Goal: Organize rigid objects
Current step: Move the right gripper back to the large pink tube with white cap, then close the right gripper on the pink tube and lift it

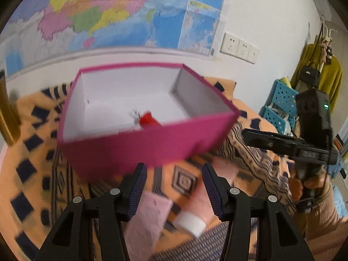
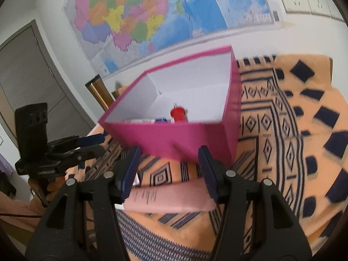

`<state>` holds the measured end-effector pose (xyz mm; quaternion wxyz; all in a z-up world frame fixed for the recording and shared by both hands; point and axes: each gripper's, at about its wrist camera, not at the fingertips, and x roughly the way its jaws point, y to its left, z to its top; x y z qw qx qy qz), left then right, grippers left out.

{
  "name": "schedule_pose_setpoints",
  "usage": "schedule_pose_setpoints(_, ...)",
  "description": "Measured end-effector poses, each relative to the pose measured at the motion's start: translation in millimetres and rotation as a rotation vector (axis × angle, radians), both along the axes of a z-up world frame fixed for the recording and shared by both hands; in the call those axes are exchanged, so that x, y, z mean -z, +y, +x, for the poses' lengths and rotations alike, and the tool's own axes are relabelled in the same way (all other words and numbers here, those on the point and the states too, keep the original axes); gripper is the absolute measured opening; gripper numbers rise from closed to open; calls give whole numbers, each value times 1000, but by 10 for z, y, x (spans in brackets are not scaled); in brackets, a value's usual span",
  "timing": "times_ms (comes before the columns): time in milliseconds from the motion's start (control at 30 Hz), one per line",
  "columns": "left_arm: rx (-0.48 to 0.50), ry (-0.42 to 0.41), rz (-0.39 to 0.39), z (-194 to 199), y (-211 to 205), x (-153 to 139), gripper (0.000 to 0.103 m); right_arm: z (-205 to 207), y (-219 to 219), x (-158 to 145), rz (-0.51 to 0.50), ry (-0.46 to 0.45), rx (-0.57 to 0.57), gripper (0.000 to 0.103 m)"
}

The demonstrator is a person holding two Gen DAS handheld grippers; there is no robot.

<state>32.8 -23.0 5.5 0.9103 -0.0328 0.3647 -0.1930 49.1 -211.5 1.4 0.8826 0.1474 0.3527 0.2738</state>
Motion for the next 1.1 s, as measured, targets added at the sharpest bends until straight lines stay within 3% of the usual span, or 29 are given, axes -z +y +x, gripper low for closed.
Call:
schedule_pose_setpoints(100, 19, 63, -34, -81, -6, 159, 54, -7, 30, 209, -27, 59, 8, 58)
schedule_pose_setpoints(333, 36, 144, -27, -161, -37, 387, 54, -40, -26, 537, -57, 156, 48, 58)
schedule_pose_setpoints(667, 76, 215, -66, -232, -100, 526, 52, -10, -87, 680, -45, 198, 74, 58)
schedule_pose_setpoints(1100, 76, 231, -67, -213, -140, 541, 46, -28, 10, 693, -43, 203, 47, 59)
